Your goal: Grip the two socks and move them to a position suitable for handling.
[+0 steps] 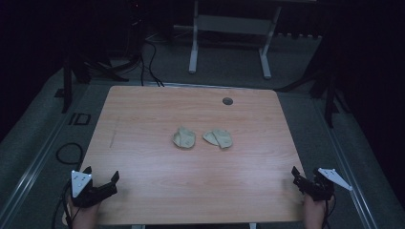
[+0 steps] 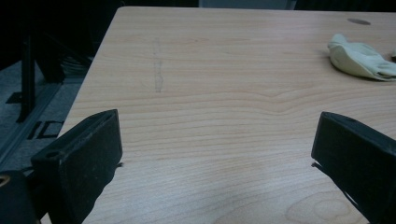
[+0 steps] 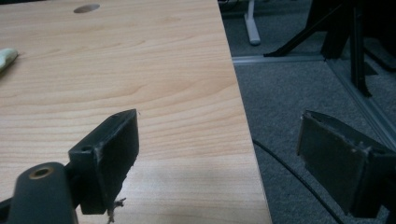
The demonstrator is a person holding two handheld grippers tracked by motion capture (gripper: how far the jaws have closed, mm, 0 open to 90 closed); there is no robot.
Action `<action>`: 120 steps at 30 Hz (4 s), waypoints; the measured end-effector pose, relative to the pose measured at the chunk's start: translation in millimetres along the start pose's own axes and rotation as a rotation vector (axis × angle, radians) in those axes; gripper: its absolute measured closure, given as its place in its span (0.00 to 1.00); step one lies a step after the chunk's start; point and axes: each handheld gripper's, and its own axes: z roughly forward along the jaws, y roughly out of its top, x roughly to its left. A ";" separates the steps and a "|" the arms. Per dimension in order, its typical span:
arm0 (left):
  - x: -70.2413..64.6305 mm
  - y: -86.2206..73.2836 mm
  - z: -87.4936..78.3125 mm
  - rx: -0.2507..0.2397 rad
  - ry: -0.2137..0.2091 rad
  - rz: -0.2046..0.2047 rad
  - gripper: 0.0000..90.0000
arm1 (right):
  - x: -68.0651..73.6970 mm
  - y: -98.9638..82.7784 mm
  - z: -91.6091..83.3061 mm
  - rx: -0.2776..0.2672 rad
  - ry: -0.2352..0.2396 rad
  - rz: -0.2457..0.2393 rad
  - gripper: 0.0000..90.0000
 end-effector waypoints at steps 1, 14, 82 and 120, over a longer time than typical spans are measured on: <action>-0.3 -0.1 0.4 0.003 -0.002 0.000 0.02 | 0.1 0.0 -0.2 -0.001 -0.001 0.002 0.14; -6.4 1.5 1.2 0.009 -0.017 0.024 0.02 | 1.4 2.6 6.1 0.063 0.058 0.009 0.15; -32.6 5.1 6.9 0.134 -0.223 0.026 0.02 | 280.0 87.0 179.0 0.514 0.313 -0.559 0.48; -102.0 8.5 2.7 0.110 -0.355 0.152 0.02 | 249.5 73.3 14.3 0.320 0.461 -0.635 0.91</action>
